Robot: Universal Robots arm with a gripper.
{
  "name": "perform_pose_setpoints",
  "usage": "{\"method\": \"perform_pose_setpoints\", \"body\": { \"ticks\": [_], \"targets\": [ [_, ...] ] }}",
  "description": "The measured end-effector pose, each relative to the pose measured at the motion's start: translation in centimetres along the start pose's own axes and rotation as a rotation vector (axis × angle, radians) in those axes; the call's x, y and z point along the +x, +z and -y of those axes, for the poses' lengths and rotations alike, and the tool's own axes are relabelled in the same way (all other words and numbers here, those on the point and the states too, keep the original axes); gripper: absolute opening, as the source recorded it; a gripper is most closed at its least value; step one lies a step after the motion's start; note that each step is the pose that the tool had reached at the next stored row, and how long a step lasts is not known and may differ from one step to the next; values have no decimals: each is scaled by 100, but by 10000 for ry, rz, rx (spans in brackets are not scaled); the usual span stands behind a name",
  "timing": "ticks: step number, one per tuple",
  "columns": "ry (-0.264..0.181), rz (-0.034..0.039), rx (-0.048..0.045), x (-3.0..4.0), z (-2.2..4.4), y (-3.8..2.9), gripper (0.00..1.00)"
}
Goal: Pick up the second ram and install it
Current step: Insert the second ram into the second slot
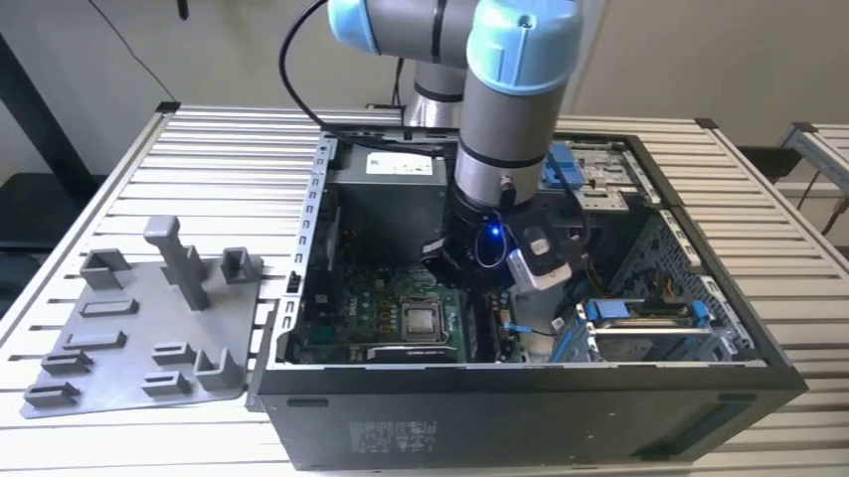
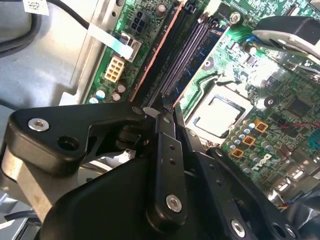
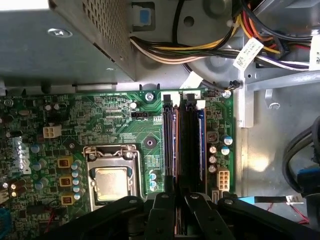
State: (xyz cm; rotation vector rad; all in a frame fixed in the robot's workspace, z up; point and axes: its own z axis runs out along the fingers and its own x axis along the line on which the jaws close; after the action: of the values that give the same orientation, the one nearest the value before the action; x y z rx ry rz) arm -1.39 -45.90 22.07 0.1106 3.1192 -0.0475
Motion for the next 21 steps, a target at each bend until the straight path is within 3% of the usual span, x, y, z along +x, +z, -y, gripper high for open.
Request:
{"method": "perform_pose_setpoints", "body": {
  "ticks": [21],
  "targets": [
    [-78,2,-1,-5,-16,38,14]
  ]
}}
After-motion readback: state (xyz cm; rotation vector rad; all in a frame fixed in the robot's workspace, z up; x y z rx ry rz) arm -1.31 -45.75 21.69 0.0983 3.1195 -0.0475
